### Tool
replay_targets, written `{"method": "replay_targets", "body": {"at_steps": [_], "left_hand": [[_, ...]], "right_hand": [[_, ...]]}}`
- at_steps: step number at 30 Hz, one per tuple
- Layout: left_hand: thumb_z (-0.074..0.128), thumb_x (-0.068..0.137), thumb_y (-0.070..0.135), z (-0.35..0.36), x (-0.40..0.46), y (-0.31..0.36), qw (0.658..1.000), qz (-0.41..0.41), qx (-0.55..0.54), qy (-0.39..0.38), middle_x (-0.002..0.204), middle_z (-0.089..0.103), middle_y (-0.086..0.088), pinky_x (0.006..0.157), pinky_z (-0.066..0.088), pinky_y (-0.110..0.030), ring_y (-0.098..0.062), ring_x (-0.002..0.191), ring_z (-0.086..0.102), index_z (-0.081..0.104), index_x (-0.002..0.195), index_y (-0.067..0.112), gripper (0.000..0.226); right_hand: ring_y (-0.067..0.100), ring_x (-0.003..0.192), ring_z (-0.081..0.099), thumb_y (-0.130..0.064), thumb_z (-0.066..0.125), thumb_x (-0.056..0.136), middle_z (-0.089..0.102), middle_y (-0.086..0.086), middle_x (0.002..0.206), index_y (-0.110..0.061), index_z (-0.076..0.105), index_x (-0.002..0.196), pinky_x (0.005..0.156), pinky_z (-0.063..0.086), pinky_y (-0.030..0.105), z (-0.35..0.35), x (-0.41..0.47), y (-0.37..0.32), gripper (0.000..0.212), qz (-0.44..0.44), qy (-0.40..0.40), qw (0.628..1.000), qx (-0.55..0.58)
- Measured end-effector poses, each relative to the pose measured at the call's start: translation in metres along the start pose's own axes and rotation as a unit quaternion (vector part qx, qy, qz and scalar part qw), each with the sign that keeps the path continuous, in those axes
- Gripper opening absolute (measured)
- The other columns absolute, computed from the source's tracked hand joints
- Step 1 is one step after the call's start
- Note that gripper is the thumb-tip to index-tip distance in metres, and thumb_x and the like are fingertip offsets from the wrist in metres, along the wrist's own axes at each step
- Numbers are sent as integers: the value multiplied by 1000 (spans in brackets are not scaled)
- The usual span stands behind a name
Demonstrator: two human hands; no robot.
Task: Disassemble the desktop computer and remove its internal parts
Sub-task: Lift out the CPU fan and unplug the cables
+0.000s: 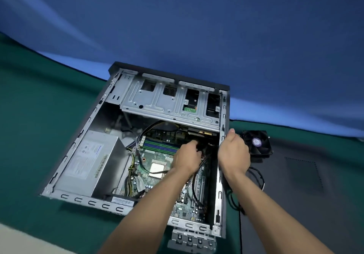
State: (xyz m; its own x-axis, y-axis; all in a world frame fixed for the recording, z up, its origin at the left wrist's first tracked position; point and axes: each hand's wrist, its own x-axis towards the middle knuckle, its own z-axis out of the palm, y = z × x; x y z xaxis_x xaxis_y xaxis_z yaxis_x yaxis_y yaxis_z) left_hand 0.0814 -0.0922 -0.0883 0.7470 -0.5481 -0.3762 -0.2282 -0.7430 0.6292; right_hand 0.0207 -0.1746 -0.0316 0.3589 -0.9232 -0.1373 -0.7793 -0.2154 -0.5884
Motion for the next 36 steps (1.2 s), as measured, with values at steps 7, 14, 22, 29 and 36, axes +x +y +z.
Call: {"method": "replay_targets", "body": {"at_steps": [7, 14, 22, 29, 36], "left_hand": [[42, 89, 13, 7, 20, 11, 990, 73, 117, -32, 91, 67, -17, 65, 36, -31, -34, 82, 61, 57, 75, 13, 21], [43, 90, 13, 12, 30, 14, 988, 56, 133, -58, 85, 65, -20, 69, 42, -32, -37, 80, 60, 62, 79, 4, 24], [48, 87, 4, 16, 37, 15, 986, 78, 136, -49, 79, 61, -18, 65, 40, -30, -34, 78, 61, 60, 77, 3, 16], [49, 88, 6, 18, 40, 13, 988, 101, 108, -41, 83, 62, -21, 69, 44, -34, -36, 78, 60, 62, 85, -2, 16], [52, 87, 3, 23, 42, 12, 995, 77, 63, -20, 70, 58, -18, 67, 49, -35, -35, 73, 63, 63, 73, -4, 20]], "right_hand": [[27, 76, 49, -35, 20, 102, 65, 12, 90, -7, 63, 95, 70, 35, 34, 4, 4, 3, 52, 1, 11, 1000, -14], [28, 77, 53, -36, 21, 101, 61, 7, 81, -11, 59, 83, 69, 35, 34, 5, 4, 3, 49, 12, 12, 1000, 7], [23, 70, 47, -37, 23, 101, 52, -4, 67, -14, 55, 75, 67, 31, 33, 4, 4, 2, 48, 30, 7, 999, 25], [25, 76, 51, -38, 22, 101, 59, 3, 80, -12, 58, 81, 69, 33, 33, 3, 4, 2, 48, 27, 5, 999, 27], [24, 73, 50, -37, 22, 101, 55, 1, 73, -11, 57, 79, 68, 31, 32, 3, 5, 2, 49, 25, 7, 999, 22]]}}
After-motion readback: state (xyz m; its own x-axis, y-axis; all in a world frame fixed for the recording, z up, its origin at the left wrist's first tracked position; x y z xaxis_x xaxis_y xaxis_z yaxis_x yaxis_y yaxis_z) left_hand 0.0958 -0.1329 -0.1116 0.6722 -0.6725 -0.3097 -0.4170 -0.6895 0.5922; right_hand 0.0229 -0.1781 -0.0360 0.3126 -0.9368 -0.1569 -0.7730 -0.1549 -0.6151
